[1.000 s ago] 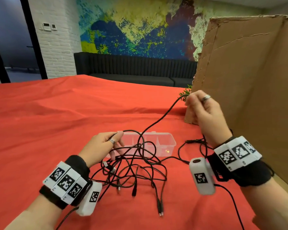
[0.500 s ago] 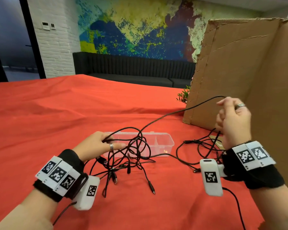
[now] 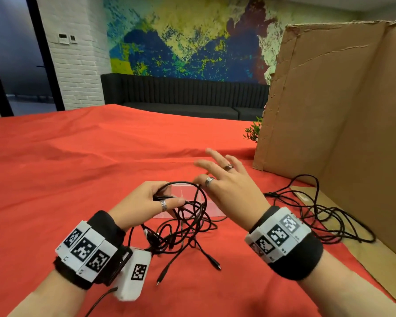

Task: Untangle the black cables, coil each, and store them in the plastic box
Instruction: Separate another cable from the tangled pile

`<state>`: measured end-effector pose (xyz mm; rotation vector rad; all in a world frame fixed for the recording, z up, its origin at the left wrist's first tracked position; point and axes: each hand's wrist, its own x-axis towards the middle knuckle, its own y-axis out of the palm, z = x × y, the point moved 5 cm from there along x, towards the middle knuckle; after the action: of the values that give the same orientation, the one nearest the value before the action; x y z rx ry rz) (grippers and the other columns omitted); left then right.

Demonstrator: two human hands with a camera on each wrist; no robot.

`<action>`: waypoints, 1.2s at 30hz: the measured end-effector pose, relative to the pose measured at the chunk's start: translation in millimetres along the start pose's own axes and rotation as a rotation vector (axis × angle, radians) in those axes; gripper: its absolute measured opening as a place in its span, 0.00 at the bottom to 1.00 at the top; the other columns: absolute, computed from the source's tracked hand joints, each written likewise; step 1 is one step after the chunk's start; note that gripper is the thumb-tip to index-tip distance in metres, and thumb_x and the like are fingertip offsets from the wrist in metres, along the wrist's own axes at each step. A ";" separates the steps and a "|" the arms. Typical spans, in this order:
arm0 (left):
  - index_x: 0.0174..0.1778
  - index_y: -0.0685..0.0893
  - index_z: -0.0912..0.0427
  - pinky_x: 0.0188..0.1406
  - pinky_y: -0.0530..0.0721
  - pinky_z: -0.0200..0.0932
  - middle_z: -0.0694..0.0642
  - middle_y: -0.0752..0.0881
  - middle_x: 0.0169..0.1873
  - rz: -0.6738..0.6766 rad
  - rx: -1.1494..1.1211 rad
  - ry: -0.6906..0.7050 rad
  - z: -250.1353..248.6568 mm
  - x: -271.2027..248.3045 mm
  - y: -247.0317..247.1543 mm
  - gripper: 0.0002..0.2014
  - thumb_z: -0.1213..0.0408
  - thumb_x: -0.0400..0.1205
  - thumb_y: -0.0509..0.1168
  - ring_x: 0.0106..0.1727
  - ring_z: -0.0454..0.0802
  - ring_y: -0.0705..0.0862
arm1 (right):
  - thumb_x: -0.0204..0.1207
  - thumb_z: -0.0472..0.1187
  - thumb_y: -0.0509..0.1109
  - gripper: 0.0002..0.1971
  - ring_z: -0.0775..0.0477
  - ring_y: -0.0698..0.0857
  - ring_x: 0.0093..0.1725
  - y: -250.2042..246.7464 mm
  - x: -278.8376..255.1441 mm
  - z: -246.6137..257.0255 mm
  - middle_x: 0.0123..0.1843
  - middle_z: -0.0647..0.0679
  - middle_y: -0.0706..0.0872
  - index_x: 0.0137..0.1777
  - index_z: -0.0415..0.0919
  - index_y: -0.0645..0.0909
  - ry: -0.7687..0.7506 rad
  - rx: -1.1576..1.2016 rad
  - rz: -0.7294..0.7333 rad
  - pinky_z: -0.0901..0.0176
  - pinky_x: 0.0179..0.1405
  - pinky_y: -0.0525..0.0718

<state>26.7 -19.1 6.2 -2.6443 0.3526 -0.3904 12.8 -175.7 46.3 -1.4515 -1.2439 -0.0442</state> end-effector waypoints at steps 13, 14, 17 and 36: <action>0.35 0.82 0.63 0.17 0.74 0.37 0.52 0.86 0.23 -0.146 0.243 -0.131 23.5 3.9 -8.3 0.19 0.48 0.77 0.68 0.16 0.45 0.74 | 0.81 0.34 0.63 0.11 0.49 0.79 0.17 -49.4 -24.0 -81.1 0.27 0.49 0.82 0.46 0.49 0.84 0.657 0.949 -0.253 0.63 0.19 0.76; 0.30 0.80 0.61 0.18 0.74 0.37 0.51 0.84 0.20 -0.141 0.258 -0.145 24.7 4.6 -9.5 0.20 0.46 0.76 0.68 0.17 0.46 0.74 | 0.81 0.34 0.63 0.10 0.51 0.77 0.16 -48.5 -27.5 -85.9 0.27 0.49 0.83 0.46 0.47 0.85 0.693 0.970 -0.277 0.64 0.19 0.73; 0.17 0.77 0.49 0.19 0.65 0.31 0.45 0.72 0.12 -0.088 0.358 -0.167 28.5 8.2 -11.1 0.22 0.45 0.74 0.69 0.16 0.40 0.68 | 0.82 0.35 0.62 0.10 0.57 0.70 0.13 -46.1 -39.5 -104.3 0.24 0.53 0.81 0.44 0.45 0.82 0.890 1.158 -0.456 0.70 0.15 0.68; 0.32 0.72 0.60 0.19 0.56 0.39 0.50 0.60 0.20 -0.354 -0.161 -0.254 37.9 -5.0 -33.8 0.18 0.51 0.78 0.65 0.19 0.43 0.56 | 0.80 0.46 0.63 0.18 0.41 0.75 0.69 26.3 -127.6 -121.8 0.65 0.44 0.80 0.70 0.47 0.77 0.954 0.193 0.514 0.51 0.66 0.72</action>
<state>40.6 26.5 -12.1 -2.8722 -0.1748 -0.1327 47.1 -340.5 -12.5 -1.2834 -0.0902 -0.2312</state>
